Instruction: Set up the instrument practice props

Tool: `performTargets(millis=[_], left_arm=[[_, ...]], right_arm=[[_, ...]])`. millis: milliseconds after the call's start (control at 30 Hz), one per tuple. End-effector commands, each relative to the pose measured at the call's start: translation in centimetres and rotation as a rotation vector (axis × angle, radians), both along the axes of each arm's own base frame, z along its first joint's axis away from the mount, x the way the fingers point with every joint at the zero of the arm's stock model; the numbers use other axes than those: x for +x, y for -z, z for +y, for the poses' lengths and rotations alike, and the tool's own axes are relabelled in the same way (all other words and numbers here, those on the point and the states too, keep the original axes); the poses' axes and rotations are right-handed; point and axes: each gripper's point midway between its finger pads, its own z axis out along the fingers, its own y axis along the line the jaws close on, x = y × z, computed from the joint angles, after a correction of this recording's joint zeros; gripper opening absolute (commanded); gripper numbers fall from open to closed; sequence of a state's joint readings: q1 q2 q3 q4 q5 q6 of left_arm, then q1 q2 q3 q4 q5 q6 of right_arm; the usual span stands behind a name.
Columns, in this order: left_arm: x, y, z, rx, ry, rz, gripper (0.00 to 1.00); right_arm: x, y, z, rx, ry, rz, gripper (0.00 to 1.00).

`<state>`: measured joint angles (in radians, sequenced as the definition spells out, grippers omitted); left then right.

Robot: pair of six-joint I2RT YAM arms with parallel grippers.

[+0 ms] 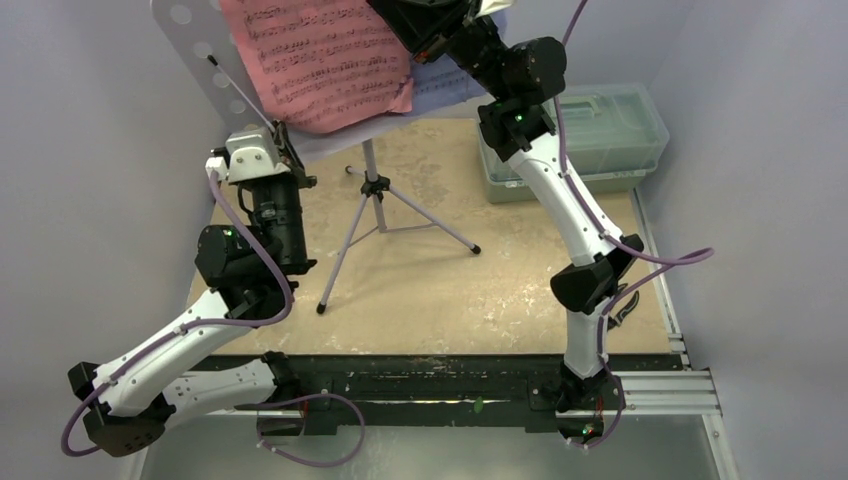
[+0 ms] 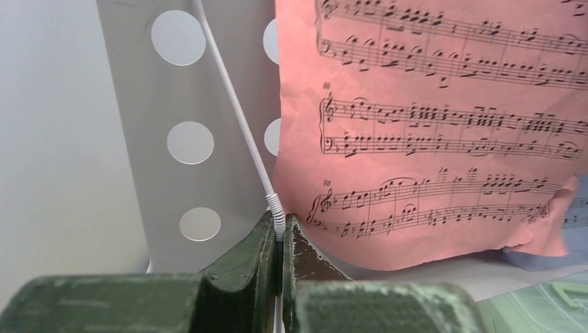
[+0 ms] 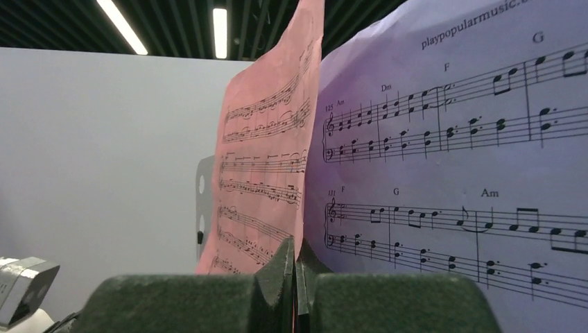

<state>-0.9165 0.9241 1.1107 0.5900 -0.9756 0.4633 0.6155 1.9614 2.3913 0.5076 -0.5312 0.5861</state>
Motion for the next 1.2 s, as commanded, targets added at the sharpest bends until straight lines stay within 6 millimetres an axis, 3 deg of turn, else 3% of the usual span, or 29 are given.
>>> performTargets(millis=[0, 567, 600, 700, 867, 1000, 1167], left_arm=[[-0.3, -1.4, -1.1, 0.035, 0.061, -0.085, 0.0], [-1.1, -2.0, -1.7, 0.046, 0.121, -0.166, 0.0], [-0.9, -1.9, -1.5, 0.024, 0.117, -0.144, 0.04], [-0.4, -1.5, -0.6, -0.068, 0.075, -0.066, 0.29], [-0.4, -1.8, 0.1, -0.151, 0.05, -0.032, 0.41], [0.1, -2.2, -0.3, -0.124, 0.028, -0.029, 0.4], [0.5, -2.6, -0.7, -0.092, 0.005, -0.035, 0.26]], right_arm=[[-1.9, -2.3, -0.9, 0.05, 0.004, -0.045, 0.0], [-2.4, -2.3, 0.5, 0.052, 0.034, -0.064, 0.0], [-2.5, -2.3, 0.4, 0.05, 0.038, -0.065, 0.0], [-2.5, -2.1, 0.3, 0.047, 0.05, -0.067, 0.0], [-2.7, -2.0, 0.1, 0.045, 0.053, -0.071, 0.0], [-2.8, -2.1, 0.1, 0.045, 0.054, -0.071, 0.0], [-2.8, -2.2, -0.1, 0.049, 0.057, -0.072, 0.0]])
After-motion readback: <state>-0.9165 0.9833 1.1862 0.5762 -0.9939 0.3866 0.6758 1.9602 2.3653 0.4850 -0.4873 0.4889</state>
